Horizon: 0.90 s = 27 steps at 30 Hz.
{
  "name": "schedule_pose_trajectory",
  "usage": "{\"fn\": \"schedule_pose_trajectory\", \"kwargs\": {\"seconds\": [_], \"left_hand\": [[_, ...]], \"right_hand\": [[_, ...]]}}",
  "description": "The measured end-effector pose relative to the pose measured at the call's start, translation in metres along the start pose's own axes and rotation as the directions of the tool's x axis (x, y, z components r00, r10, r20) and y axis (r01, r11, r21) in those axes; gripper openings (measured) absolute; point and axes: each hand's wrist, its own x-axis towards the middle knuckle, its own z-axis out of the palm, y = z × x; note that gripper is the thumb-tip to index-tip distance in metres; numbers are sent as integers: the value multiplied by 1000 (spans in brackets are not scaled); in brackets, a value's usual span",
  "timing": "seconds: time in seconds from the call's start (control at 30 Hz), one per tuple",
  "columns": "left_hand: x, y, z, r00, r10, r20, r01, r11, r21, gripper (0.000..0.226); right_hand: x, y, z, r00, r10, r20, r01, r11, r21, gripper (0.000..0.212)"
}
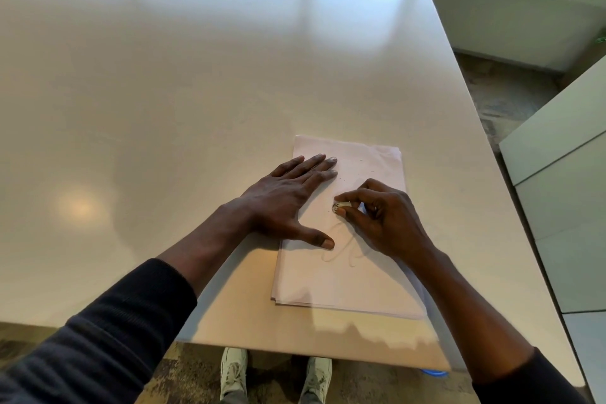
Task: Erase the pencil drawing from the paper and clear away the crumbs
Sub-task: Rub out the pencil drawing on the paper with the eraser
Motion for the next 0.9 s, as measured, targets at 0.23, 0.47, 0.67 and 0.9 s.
{"fn": "schedule_pose_trajectory", "kwargs": {"seconds": [0.23, 0.47, 0.67, 0.9], "left_hand": [[-6, 6, 0, 1000, 27, -8, -27, 999, 32, 127], [-40, 21, 12, 999, 30, -22, -29, 999, 46, 131], [-50, 28, 13, 1000, 9, -2, -9, 998, 59, 138], [-47, 26, 14, 999, -2, 45, 1, 999, 32, 140]], "right_hand": [[0, -3, -1, 999, 34, 10, -34, 999, -19, 33], [1, -3, -1, 999, 32, 10, -32, 999, -21, 30], [-1, -5, 1, 1000, 25, -12, -25, 1000, -11, 35], [-12, -13, 8, 1000, -20, 22, 20, 1000, 7, 27]]}}
